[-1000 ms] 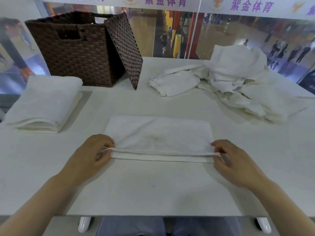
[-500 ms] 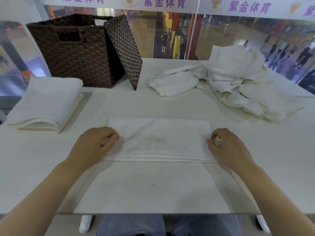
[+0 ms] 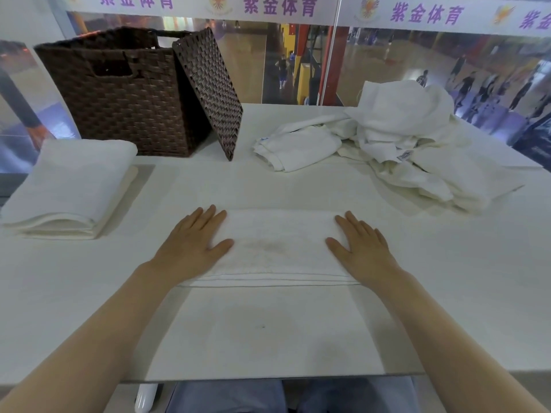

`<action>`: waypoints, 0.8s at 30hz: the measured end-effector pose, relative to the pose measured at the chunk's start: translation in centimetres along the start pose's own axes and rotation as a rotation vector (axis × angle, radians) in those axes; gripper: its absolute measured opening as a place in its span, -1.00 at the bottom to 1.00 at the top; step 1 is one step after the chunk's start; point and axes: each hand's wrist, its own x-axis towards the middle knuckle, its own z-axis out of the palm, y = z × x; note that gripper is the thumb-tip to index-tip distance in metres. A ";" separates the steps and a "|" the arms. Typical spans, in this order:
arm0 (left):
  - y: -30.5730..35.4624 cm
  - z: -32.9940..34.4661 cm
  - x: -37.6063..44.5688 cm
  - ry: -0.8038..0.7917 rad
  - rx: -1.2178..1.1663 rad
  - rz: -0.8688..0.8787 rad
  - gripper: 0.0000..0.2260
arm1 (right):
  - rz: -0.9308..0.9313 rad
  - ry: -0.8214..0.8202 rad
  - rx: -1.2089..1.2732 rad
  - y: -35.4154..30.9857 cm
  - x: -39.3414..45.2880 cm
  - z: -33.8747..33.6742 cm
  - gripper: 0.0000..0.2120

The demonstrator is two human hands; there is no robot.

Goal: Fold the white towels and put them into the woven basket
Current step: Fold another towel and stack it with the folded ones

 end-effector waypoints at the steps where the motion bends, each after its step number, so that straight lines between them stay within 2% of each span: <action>1: 0.1 0.0 0.0 -0.017 0.024 -0.006 -0.35 | 0.003 0.012 0.019 0.0 0.1 0.0 -0.44; 5: 2.0 -0.7 0.2 -0.037 0.128 -0.046 -0.36 | 0.023 0.142 0.111 0.4 1.2 -1.0 -0.61; 7: 4.0 -0.9 -0.1 0.029 0.121 0.009 -0.40 | 0.076 0.112 0.135 0.6 1.8 -1.6 -0.58; 10: 8.1 -0.3 -1.2 0.130 0.033 0.242 -0.35 | 0.148 0.029 0.190 0.9 2.6 -2.4 -0.45; 14: 13.9 1.9 -1.5 0.247 -0.053 0.544 -0.59 | 0.178 -0.047 0.243 1.0 4.1 -4.0 -0.38; 16: 16.6 2.7 -1.2 0.232 -0.045 0.628 -0.64 | 0.186 -0.108 0.272 0.8 4.8 -4.7 -0.42; 20: 20.8 4.1 0.0 0.220 0.076 0.655 -0.68 | 0.198 -0.195 0.328 0.6 5.9 -5.7 -0.45; 24: 23.2 3.7 0.9 0.223 0.169 0.594 -0.72 | 0.189 -0.192 0.347 1.1 6.2 -6.3 -0.52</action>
